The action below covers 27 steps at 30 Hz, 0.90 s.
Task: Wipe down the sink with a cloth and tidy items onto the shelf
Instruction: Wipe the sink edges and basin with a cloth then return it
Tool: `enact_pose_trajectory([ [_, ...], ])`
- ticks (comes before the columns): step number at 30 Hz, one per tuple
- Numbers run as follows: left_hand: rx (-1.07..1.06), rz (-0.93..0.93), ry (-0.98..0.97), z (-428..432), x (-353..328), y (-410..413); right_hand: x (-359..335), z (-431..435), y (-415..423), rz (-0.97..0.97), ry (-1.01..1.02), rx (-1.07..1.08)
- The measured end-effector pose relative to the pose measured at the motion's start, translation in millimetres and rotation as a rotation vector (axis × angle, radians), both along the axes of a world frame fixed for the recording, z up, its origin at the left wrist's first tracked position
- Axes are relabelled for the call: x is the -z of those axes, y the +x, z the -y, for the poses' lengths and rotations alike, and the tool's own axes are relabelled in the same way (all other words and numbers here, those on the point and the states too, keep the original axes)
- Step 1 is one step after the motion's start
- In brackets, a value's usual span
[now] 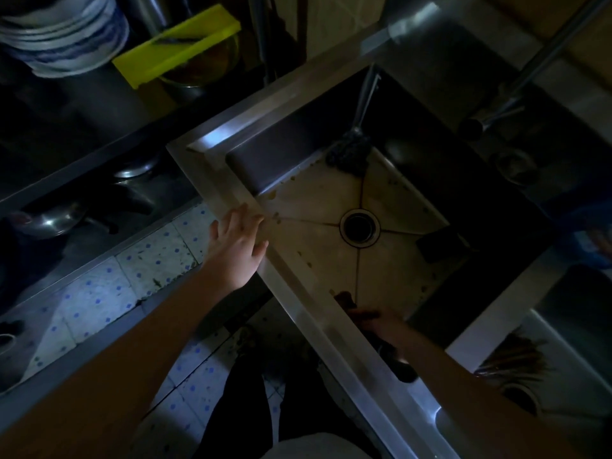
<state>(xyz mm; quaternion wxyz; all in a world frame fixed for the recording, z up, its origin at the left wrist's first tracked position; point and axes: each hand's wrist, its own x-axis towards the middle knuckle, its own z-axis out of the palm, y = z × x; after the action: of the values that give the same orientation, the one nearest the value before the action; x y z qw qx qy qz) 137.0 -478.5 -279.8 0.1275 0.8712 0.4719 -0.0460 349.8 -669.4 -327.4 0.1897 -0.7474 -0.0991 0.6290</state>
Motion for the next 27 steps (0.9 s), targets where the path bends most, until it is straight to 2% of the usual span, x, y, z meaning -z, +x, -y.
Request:
enact_pose_trajectory([
  [2, -0.006, -0.003, -0.005, 0, 0, 0, 4, 5, 0, 0.017, -0.056, 0.022],
  [7, -0.028, 0.001, -0.012, 3, -1, 2, 9, -17, -15, -0.011, 0.086, -0.004],
  [11, -0.028, 0.003, 0.005, 6, -3, 1, 8, -71, -30, -0.043, 0.179, 0.014],
  [14, -0.03, 0.028, 0.04, 3, -5, 1, -5, -117, -42, -0.135, 0.133, 0.131],
  [19, -0.076, 0.029, 0.069, -7, -3, -3, -23, -177, -56, -0.235, 0.414, 0.153],
  [25, -0.038, 0.001, 0.093, -34, 4, -8, -13, -216, -66, -0.216, 0.483, 0.104],
  [27, -0.032, -0.006, 0.101, -43, 8, -5, -4, -213, -64, -0.156, 0.48, 0.07],
])
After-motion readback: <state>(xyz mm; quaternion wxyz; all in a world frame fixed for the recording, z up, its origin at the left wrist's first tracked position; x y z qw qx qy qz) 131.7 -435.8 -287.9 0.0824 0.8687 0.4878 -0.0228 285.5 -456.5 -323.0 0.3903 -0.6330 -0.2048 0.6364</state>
